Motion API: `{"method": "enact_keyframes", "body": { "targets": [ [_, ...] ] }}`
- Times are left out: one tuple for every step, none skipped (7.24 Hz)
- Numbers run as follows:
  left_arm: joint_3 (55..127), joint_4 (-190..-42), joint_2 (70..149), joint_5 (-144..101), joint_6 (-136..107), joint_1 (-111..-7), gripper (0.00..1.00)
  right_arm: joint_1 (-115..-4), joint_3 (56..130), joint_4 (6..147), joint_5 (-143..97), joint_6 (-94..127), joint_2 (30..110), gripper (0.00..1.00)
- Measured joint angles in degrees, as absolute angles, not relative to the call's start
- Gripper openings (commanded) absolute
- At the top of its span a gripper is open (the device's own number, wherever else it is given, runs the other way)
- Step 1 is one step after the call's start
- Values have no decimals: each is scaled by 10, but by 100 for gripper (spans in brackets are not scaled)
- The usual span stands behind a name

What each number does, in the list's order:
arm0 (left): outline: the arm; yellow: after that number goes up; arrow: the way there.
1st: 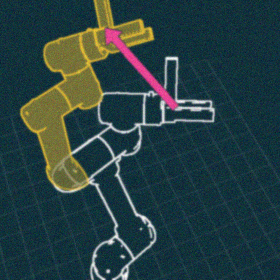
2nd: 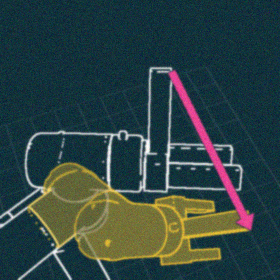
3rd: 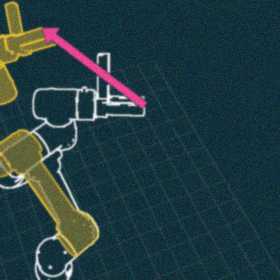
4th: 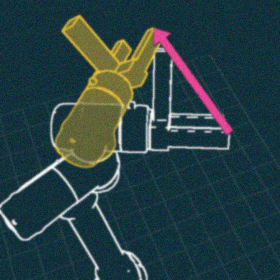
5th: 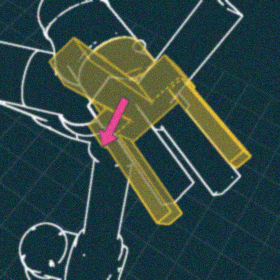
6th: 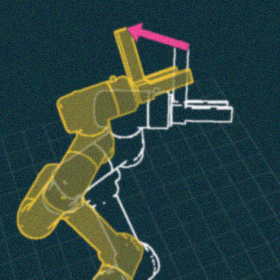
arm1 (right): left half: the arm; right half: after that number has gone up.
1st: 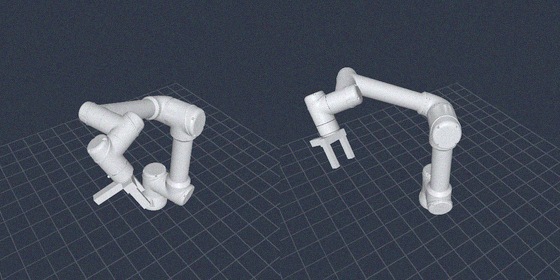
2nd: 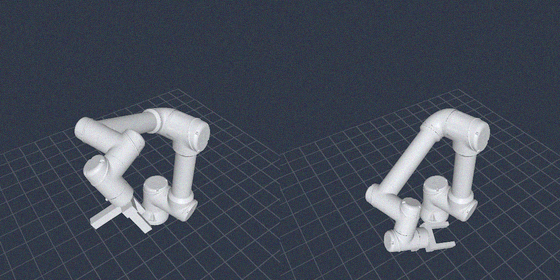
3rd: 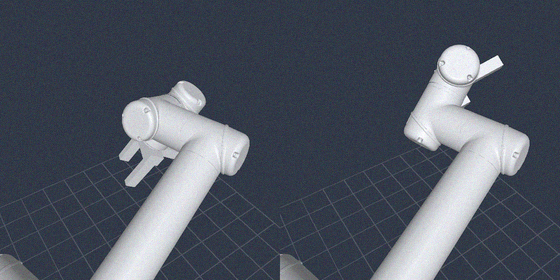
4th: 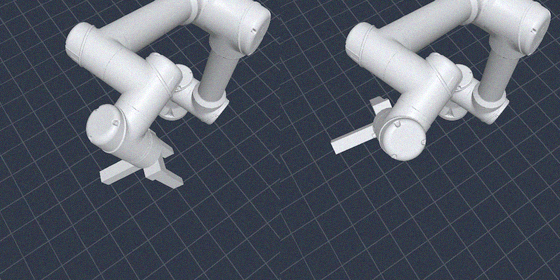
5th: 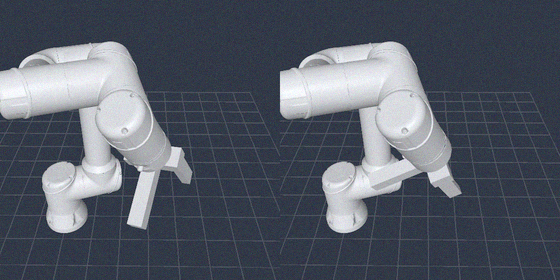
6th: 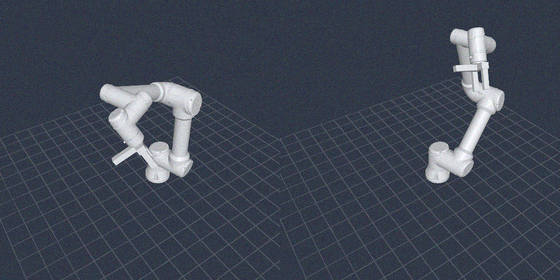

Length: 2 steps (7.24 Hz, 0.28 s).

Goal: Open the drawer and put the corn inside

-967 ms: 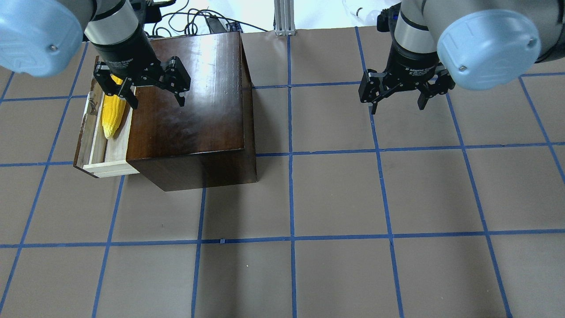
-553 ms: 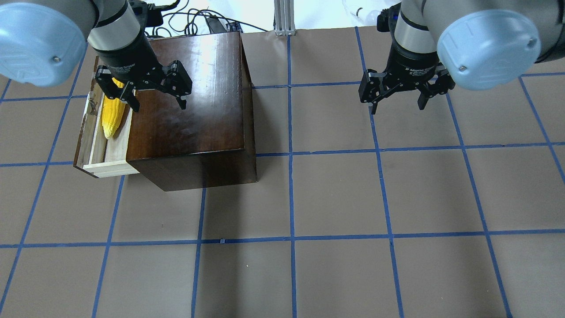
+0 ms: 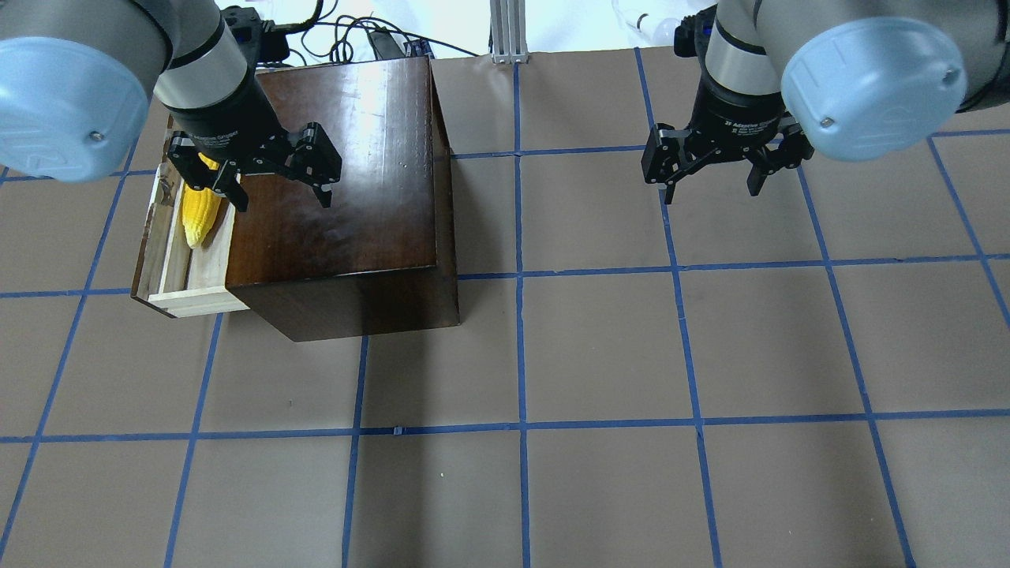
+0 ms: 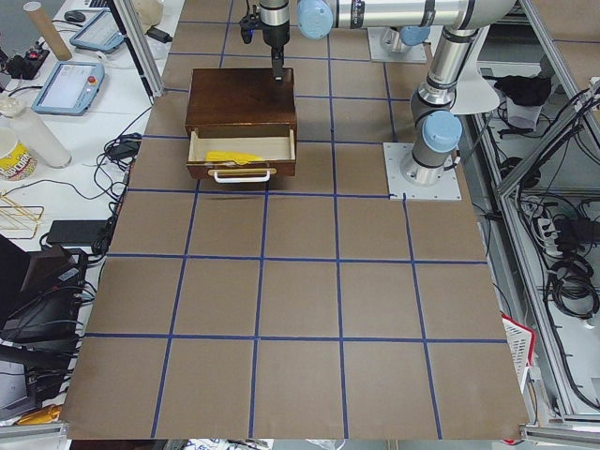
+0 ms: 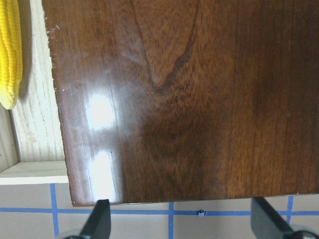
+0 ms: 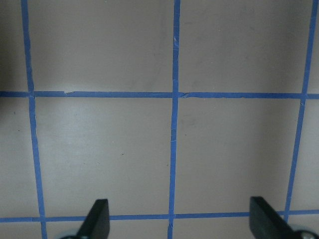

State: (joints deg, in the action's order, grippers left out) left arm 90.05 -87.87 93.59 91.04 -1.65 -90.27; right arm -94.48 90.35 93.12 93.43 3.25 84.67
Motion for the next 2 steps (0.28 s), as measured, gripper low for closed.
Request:
{"method": "enact_keyframes", "body": {
  "targets": [
    [901, -874, 936, 911, -16, -903, 100, -945, 904, 931, 934, 33, 847, 100],
    [901, -873, 936, 911, -15, -903, 100, -945, 904, 931, 934, 33, 847, 100]
  ]
}}
